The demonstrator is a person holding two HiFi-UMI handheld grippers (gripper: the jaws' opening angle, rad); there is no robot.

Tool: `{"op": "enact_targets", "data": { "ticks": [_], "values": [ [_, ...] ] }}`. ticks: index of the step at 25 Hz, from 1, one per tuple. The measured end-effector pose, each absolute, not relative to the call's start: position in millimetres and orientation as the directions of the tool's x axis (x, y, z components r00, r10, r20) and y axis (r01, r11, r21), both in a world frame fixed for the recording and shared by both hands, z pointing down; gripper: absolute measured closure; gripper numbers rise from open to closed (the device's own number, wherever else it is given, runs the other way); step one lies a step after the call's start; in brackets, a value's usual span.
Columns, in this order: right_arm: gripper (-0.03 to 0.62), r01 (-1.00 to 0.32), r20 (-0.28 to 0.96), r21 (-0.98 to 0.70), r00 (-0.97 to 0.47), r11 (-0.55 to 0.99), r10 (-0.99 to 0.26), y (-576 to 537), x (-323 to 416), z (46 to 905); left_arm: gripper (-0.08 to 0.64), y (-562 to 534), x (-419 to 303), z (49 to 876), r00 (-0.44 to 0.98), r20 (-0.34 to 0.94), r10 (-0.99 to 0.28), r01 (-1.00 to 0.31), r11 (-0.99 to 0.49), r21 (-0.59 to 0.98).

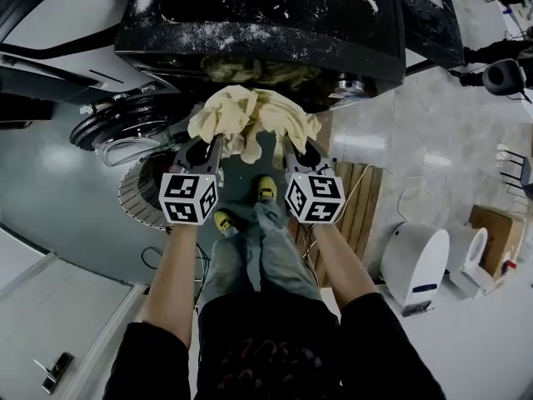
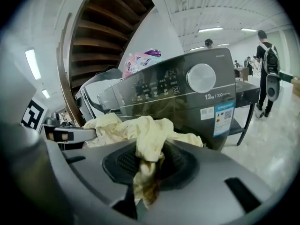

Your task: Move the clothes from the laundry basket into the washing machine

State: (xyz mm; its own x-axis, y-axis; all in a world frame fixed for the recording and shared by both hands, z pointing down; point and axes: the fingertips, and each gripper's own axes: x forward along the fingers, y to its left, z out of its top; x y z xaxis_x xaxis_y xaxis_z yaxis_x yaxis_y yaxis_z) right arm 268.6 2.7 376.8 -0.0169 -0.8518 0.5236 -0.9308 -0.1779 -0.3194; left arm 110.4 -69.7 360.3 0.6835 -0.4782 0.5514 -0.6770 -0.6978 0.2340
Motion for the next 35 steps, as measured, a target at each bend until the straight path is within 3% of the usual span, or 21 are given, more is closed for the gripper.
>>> {"op": "enact_targets", "data": {
  "ticks": [16, 35],
  "values": [
    [0.511, -0.918, 0.494, -0.327, 0.037, -0.225, -0.869, -24.8, 291.3, 427.4, 0.52, -104.6, 143.6, 413.9, 0.723, 0.499, -0.478, -0.648, -0.719, 0.249],
    [0.511, -0.94, 0.366, -0.275, 0.09, -0.2, -0.926, -82.1, 304.9, 568.9, 0.52, -171.7, 172.5, 546.4, 0.776, 0.301, -0.554, -0.621, -0.753, 0.216]
  ]
}}
